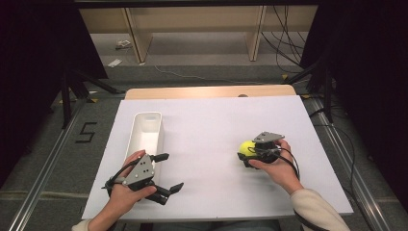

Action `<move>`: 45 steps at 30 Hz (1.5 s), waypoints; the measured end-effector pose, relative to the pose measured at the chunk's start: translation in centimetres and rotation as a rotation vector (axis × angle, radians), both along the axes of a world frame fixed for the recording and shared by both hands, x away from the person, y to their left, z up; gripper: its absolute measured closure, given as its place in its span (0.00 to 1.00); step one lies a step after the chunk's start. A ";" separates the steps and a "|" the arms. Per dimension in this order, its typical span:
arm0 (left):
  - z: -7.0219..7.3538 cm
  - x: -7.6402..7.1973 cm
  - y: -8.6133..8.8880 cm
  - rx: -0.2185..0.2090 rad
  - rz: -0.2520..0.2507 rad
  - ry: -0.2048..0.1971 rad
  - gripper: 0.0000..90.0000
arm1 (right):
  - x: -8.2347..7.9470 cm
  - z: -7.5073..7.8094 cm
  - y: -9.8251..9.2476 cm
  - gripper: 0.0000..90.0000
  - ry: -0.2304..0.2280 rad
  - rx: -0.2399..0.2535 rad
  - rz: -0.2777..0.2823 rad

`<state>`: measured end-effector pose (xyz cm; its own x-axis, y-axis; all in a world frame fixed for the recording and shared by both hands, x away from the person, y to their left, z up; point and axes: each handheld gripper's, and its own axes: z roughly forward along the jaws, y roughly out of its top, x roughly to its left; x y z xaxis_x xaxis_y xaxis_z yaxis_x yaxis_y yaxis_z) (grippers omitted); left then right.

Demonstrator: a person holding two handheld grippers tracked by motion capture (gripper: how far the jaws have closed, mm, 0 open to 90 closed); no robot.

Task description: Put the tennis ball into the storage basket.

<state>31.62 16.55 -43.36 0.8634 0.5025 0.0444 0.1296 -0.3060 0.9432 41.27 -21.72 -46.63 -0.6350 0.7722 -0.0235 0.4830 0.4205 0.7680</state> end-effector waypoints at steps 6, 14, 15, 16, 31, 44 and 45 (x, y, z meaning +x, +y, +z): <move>0.0 0.0 0.0 -0.001 -0.002 0.000 0.00 | -0.1 0.4 0.1 0.29 -0.017 0.010 0.004; 0.0 0.0 0.0 -0.002 -0.002 -0.001 0.00 | -0.1 0.7 0.1 0.29 -0.037 0.020 0.006; 0.0 0.0 0.0 -0.002 -0.003 -0.001 0.00 | -0.1 0.8 0.1 0.29 -0.040 0.020 0.007; 0.0 0.0 0.0 -0.002 -0.003 -0.001 0.00 | -0.1 0.8 0.1 0.29 -0.040 0.020 0.007; 0.0 0.0 0.0 -0.002 -0.004 -0.002 0.00 | -0.5 1.3 0.5 0.29 -0.070 0.039 0.014; 0.0 0.0 0.0 -0.001 -0.003 -0.002 0.00 | -0.6 1.6 0.7 0.29 -0.083 0.067 0.012; 0.0 0.0 0.0 0.000 -0.004 -0.003 0.00 | -0.6 1.7 0.7 0.29 -0.082 0.070 0.012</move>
<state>31.61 16.54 -43.34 0.8652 0.4992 0.0467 0.1259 -0.3064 0.9436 40.69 -21.02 -44.95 -0.6426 0.7659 -0.0223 0.4126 0.3704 0.8322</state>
